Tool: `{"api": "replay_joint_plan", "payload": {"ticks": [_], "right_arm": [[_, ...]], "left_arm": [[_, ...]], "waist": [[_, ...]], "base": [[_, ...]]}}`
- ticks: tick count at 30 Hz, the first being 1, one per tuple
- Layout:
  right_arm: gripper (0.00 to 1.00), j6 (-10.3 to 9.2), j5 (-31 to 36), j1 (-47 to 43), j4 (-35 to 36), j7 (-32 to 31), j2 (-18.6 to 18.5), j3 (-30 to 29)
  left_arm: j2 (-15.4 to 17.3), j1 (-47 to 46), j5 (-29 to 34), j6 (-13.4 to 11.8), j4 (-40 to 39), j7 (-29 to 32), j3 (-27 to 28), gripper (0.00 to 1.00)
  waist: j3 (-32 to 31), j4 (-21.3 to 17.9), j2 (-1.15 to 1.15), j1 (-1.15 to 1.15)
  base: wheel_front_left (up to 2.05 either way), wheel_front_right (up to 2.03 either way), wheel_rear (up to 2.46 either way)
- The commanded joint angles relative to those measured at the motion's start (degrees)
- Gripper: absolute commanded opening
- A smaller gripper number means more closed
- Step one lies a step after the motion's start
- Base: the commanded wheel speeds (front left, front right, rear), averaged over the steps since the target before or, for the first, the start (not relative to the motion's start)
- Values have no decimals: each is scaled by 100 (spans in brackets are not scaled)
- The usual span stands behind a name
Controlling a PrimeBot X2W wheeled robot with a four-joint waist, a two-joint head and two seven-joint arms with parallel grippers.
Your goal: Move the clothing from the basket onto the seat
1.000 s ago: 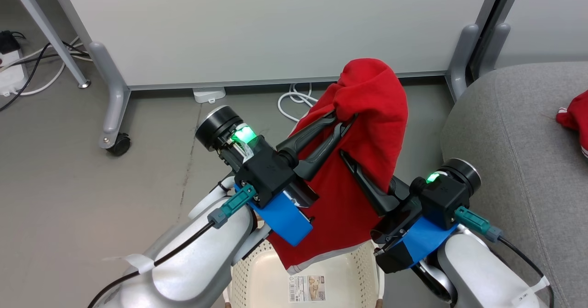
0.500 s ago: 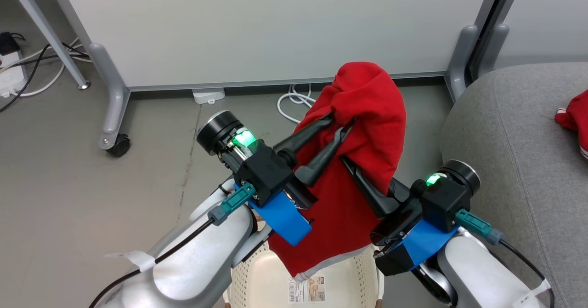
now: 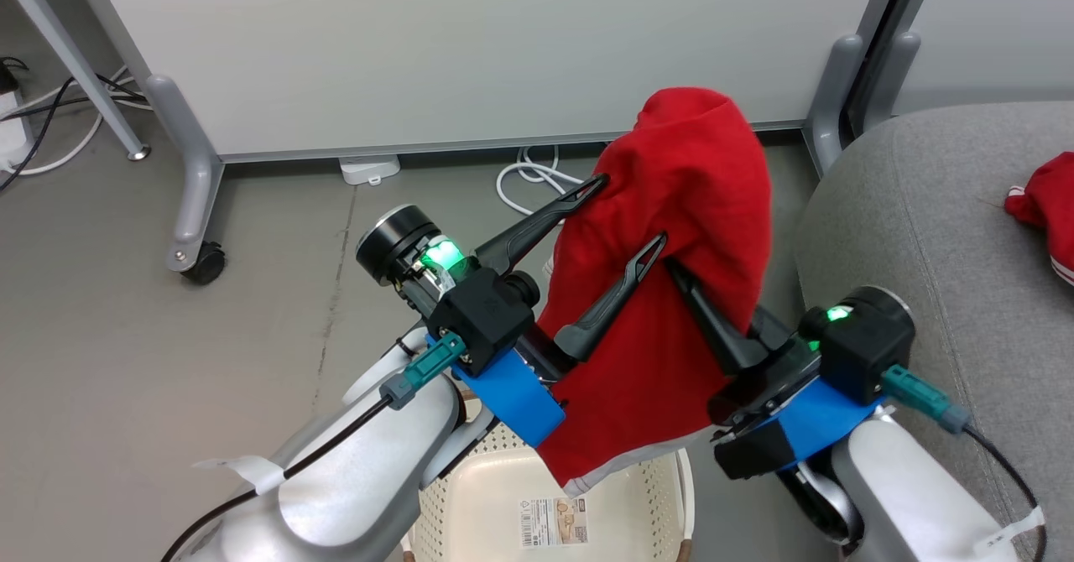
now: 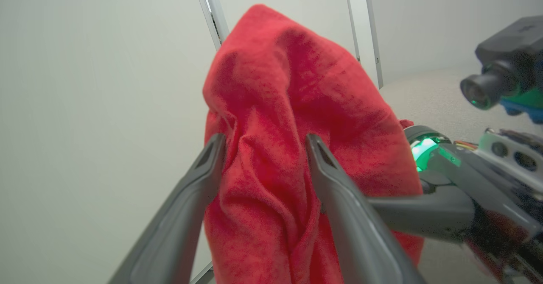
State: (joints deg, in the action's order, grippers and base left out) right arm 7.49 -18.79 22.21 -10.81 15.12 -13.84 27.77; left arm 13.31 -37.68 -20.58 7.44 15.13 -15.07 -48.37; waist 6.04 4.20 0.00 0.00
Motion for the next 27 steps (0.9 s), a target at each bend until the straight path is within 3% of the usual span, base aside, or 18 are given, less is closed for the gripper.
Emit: {"api": "replay_joint_plan", "payload": {"ticks": [1,9,27], "right_arm": [[0,1,24,-44,30,4,-34,-125],[0,1,197,-204,106,4,-104,-738],[0,1,388,-623,474,4,221,-1864]], "left_arm": [[21,36,0,3,27,-15,5,100],[27,179,42,3,37,-15,6,100],[88,-4,201,3,-13,-15,-404,100]], "waist": [[13,-23,0,0],[116,-276,0,0],[820,-1832,0,0]], "base": [[0,0,0],[0,0,0],[0,0,0]]}}
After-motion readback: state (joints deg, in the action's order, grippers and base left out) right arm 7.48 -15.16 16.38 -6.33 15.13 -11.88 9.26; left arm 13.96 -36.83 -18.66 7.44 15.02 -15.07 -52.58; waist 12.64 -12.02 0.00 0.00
